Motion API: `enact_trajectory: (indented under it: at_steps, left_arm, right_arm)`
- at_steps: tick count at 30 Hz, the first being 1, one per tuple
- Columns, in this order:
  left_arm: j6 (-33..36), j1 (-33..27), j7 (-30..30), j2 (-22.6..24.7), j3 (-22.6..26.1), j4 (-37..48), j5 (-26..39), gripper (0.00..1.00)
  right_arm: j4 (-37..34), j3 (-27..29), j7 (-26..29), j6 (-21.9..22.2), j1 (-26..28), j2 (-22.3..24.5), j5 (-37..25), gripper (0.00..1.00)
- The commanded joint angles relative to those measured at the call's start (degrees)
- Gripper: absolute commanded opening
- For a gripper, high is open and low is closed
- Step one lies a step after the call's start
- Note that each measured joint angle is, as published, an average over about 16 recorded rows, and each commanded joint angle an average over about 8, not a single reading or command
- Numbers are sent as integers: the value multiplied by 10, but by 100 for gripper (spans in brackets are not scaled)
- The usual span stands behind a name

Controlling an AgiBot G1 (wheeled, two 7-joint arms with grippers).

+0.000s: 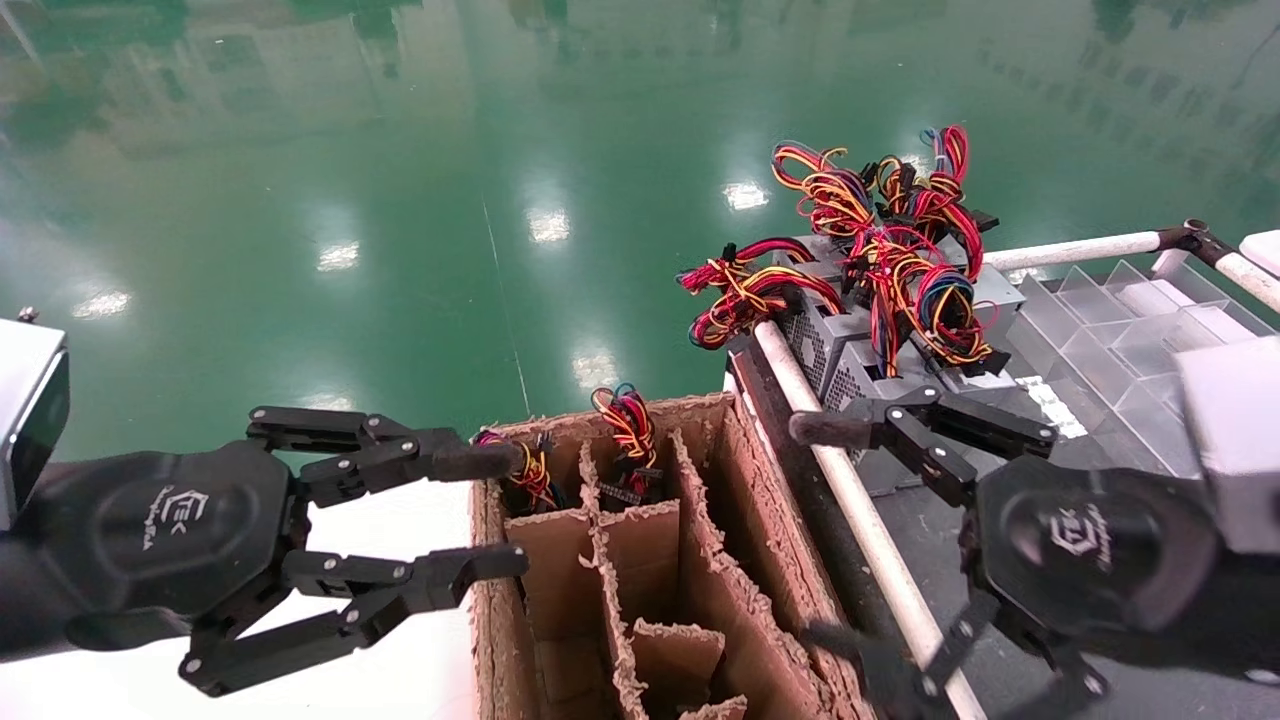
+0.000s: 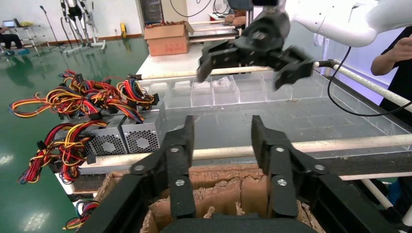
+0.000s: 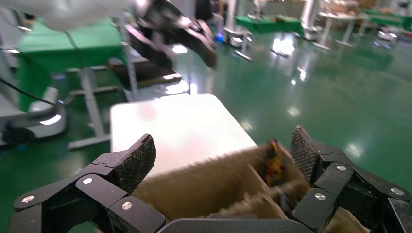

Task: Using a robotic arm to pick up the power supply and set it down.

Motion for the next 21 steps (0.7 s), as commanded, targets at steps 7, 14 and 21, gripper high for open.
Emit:
enact_trajectory:
  at_steps: [7,14,21]
  left_arm:
    - [0,0,0,0,0,0,0,100]
    - [0,0,0,0,0,0,0,100]
    - [0,0,0,0,0,0,0,100]
  right_arm:
    - [-38,-23,-9,48,26,-27,-71,100]
    - [-97,-67,-27,90,85,-96,-162,100]
    - [-174,-103,-57,102,142,-158,-227,100]
